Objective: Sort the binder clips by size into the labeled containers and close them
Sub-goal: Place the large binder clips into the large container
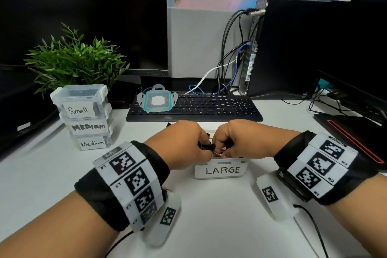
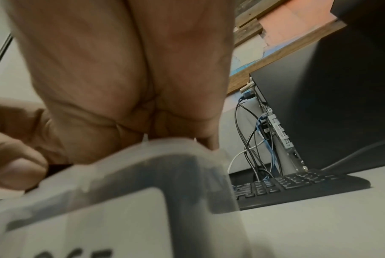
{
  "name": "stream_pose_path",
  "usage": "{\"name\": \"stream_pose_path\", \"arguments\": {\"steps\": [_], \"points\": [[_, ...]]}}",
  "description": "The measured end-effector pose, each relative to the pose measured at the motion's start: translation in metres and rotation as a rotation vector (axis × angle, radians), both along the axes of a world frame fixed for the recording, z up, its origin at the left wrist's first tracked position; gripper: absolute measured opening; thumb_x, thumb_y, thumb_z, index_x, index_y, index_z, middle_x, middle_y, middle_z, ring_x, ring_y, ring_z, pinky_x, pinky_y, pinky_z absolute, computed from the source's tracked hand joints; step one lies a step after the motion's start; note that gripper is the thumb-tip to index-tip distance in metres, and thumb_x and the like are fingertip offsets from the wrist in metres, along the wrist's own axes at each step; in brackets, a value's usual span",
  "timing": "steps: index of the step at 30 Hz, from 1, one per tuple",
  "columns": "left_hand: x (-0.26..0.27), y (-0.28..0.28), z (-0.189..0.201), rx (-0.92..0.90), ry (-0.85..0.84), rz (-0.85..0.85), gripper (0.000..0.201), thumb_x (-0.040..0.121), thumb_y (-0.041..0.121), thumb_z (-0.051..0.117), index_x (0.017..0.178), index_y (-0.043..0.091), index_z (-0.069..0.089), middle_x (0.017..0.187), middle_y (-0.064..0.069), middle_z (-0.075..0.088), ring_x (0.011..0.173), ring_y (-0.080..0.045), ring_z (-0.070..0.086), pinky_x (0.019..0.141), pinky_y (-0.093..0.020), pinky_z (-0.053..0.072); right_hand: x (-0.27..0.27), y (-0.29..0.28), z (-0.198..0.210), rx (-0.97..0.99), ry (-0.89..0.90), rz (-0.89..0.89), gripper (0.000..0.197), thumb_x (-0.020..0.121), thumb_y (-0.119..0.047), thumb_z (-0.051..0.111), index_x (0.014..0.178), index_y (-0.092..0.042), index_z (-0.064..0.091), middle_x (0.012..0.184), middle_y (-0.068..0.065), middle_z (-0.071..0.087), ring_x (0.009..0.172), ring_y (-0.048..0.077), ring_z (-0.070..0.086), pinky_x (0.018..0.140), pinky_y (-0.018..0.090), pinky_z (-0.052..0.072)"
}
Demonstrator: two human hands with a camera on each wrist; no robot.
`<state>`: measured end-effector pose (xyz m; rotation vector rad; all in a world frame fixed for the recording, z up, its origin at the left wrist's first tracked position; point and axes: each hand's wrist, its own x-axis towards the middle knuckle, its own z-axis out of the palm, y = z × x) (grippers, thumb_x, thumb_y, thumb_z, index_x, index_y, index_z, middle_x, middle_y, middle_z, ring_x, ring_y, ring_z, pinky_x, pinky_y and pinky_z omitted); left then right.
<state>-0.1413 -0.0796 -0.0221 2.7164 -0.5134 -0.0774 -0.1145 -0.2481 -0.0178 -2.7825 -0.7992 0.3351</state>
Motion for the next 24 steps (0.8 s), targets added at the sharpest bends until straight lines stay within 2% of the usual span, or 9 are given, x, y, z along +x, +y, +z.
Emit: {"name": "stream_pose_path", "arguments": {"steps": [3,5,9,12,14,16,19,21,24], "points": [[-0.001,0.0,0.0,0.017,0.015,-0.01,0.021,0.083,0.036,0.061,0.101,0.032,0.071,0.078,0.008,0.064,0.059,-0.006,0.051,0.055,-0.02,0.04,0.002,-0.008,-0.001,-0.001,-0.013,-0.019,0.019,0.079,-0.022,0.074,0.096,-0.031,0.071,0.118,-0.012,0.055,0.104,0.011,0.056,0.088,0.026,0.047],[-0.003,0.002,0.0,0.012,0.038,-0.003,0.021,0.083,0.036,0.061,0.102,0.034,0.071,0.083,0.01,0.067,0.066,-0.006,0.055,0.061,-0.021,0.046,0.001,-0.013,-0.002,0.05,-0.007,-0.053,0.026,0.073,-0.029,0.079,0.096,-0.033,0.068,0.116,-0.014,0.053,0.106,0.009,0.054,0.093,0.03,0.046],[0.001,0.005,0.007,0.053,0.056,0.023,0.021,0.081,0.034,0.062,0.1,0.033,0.072,0.078,0.011,0.065,0.062,-0.006,0.054,0.061,-0.021,0.047,0.002,-0.012,-0.001,0.097,-0.095,-0.113,0.018,0.076,-0.034,0.077,0.09,-0.028,0.068,0.107,-0.013,0.057,0.097,0.009,0.055,0.09,0.031,0.047],[0.006,0.009,0.012,0.078,0.068,0.04,0.019,0.081,0.032,0.064,0.098,0.036,0.071,0.058,0.016,0.052,0.054,-0.001,0.048,0.05,-0.018,0.036,0.009,-0.005,0.001,0.103,-0.166,-0.138,0.012,0.079,-0.034,0.074,0.084,-0.024,0.071,0.103,-0.01,0.06,0.097,0.012,0.055,0.088,0.031,0.046],[0.006,0.012,0.011,0.069,0.072,0.031,0.02,0.081,0.032,0.064,0.099,0.036,0.071,0.06,0.016,0.051,0.057,-0.001,0.048,0.05,-0.017,0.034,0.013,0.005,0.001,0.064,-0.12,-0.111,0.018,0.074,-0.039,0.077,0.084,-0.025,0.071,0.102,-0.008,0.061,0.1,0.012,0.054,0.089,0.034,0.047],[0.004,0.013,0.008,0.053,0.05,0.035,0.017,0.08,0.03,0.063,0.095,0.034,0.07,0.058,0.015,0.049,0.054,0.0,0.047,0.047,-0.014,0.031,0.014,0.016,0.002,0.002,-0.039,-0.084,0.023,0.07,-0.041,0.079,0.084,-0.025,0.07,0.098,-0.006,0.062,0.094,0.012,0.057,0.082,0.033,0.05],[0.001,0.013,0.004,0.015,0.015,0.071,0.006,0.079,0.027,0.063,0.084,0.026,0.066,0.058,0.012,0.05,0.053,-0.001,0.045,0.045,-0.013,0.03,0.014,0.028,0.004,-0.073,0.044,-0.05,0.024,0.072,-0.034,0.079,0.081,-0.02,0.062,0.071,-0.009,0.059,0.063,0.005,0.052,0.055,0.02,0.041],[0.001,0.015,0.003,0.002,0.006,0.076,0.006,0.08,0.028,0.065,0.08,0.022,0.064,0.062,0.009,0.053,0.055,-0.004,0.046,0.047,-0.015,0.031,0.013,0.034,0.005,-0.095,0.055,-0.033,0.023,0.072,-0.031,0.079,0.078,-0.019,0.06,0.062,-0.01,0.055,0.055,0.005,0.048,0.051,0.019,0.036],[0.002,0.018,0.005,-0.001,0.038,0.048,0.013,0.081,0.034,0.069,0.076,0.023,0.064,0.06,0.01,0.054,0.054,-0.001,0.046,0.045,-0.01,0.033,0.013,0.037,0.004,-0.095,0.053,-0.027,0.022,0.072,-0.027,0.077,0.077,-0.019,0.058,0.066,-0.009,0.056,0.058,0.008,0.048,0.052,0.021,0.038]]}}
